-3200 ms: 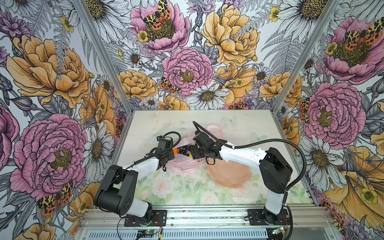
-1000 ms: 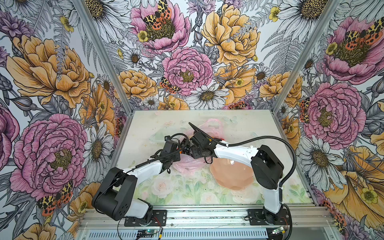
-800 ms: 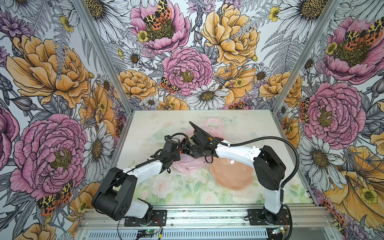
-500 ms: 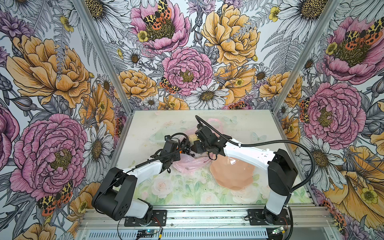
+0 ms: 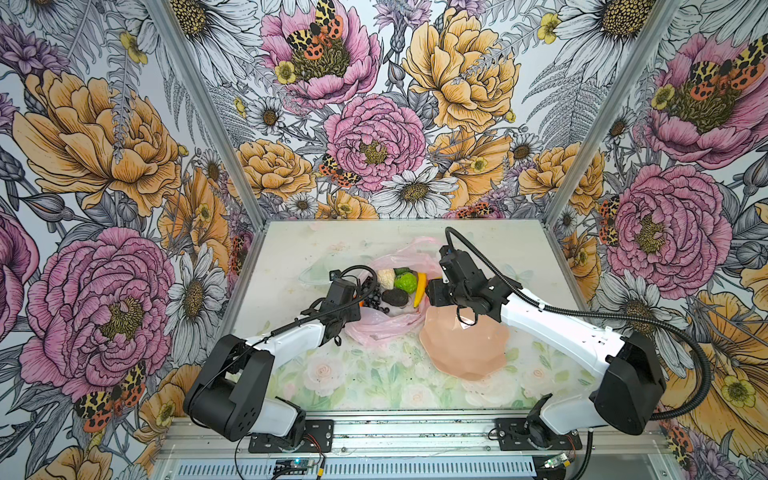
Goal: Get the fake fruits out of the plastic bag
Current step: 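Lower the right gripper onto the yellow lemon and close on it, then carry the lemon with the right gripper over the pink bowl and release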
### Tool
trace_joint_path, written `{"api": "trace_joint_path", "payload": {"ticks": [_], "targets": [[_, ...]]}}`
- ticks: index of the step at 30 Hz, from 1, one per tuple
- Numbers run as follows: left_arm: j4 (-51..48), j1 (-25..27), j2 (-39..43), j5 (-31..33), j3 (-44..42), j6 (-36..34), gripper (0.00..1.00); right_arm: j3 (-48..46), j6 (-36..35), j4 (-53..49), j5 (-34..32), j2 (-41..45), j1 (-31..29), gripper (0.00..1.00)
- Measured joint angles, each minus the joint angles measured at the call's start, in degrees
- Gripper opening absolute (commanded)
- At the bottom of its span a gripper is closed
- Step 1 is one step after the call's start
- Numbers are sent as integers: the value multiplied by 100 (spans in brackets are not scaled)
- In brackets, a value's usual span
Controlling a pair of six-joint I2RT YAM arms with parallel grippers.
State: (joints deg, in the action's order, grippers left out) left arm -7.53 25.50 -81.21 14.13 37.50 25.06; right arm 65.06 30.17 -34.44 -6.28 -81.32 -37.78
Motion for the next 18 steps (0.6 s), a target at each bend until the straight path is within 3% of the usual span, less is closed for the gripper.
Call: {"api": "trace_joint_path", "payload": {"ticks": [9, 18], "targets": [[0, 26, 0, 4, 0, 0, 29, -872, 61, -267, 160, 859, 730, 56], [0, 28, 0, 46, 2, -2, 29, -1257, 232, -262, 293, 597, 739, 55]]}}
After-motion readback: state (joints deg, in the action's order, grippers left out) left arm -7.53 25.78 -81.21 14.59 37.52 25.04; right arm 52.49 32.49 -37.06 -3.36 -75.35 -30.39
